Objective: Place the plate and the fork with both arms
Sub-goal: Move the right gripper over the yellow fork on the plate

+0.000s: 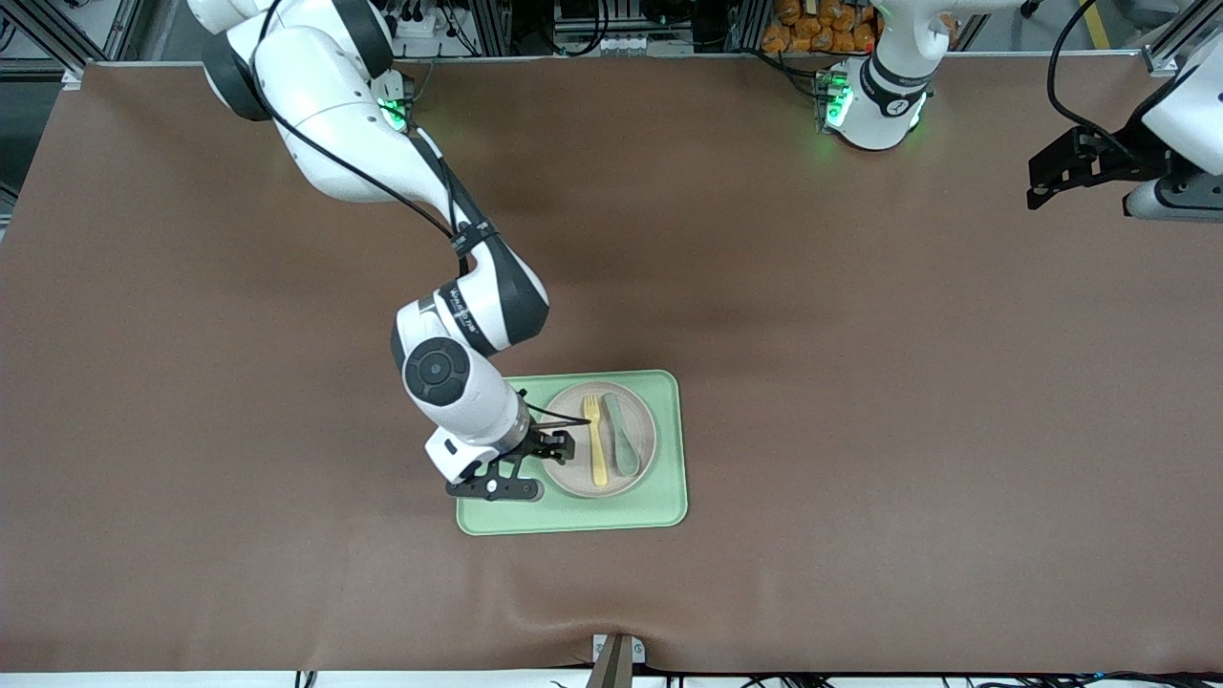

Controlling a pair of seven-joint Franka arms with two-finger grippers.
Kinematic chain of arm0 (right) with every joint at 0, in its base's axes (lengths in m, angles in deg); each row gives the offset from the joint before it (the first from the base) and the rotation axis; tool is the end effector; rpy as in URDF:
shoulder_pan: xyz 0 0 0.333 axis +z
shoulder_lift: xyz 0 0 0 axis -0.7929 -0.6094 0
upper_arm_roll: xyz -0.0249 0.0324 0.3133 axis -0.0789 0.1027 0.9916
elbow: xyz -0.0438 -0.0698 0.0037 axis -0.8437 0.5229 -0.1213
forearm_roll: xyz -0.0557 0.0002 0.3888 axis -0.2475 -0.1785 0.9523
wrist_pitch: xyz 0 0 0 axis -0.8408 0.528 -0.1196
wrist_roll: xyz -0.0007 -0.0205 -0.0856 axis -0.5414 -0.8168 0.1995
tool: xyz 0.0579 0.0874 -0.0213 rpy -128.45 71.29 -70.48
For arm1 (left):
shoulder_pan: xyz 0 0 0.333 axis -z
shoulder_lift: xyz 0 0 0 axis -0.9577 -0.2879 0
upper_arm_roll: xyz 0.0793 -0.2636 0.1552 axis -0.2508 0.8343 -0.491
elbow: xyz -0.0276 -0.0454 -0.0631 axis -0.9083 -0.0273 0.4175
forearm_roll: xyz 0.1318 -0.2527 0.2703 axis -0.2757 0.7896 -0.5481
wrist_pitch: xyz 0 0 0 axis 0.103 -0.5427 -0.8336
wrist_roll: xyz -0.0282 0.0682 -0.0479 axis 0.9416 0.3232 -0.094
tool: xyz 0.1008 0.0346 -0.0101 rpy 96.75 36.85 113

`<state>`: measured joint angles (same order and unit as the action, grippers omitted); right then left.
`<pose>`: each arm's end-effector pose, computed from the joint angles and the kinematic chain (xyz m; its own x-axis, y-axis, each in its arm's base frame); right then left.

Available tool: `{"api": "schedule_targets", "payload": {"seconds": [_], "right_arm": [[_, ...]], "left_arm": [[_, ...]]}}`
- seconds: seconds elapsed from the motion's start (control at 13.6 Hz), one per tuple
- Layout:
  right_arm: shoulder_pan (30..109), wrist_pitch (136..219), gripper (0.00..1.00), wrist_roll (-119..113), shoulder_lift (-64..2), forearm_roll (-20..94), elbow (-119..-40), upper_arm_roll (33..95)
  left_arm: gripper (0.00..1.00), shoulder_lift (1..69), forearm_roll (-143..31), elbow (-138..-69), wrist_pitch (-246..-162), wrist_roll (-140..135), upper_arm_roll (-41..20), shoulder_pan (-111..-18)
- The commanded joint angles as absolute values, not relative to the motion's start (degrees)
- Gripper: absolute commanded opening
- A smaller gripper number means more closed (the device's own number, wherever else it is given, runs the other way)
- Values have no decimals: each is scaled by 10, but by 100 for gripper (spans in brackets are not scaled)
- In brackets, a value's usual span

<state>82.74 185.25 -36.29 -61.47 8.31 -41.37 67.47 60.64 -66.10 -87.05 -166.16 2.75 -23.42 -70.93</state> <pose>0.6896 0.3885 0.2766 0.9944 -0.0603 0.0867 -0.0460 -0.9863 -0.1582 0.5290 -0.0672 0.6677 0.9922 -0.1067 -0.0649 -0.1085 -0.9938 -0.0250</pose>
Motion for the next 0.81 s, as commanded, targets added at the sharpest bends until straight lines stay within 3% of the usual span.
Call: {"api": "schedule_targets", "payload": {"seconds": [0.0,0.73], "right_arm": [[849,1848,79,-372,-640,74,-384,661],[885,1857,72,-367,-670,53,-386,662]], "left_arm": [[100,608,-673,-870,-1662,39,-226,-717],[100,603,-668,-871,-1668,38,-226,-717]]}}
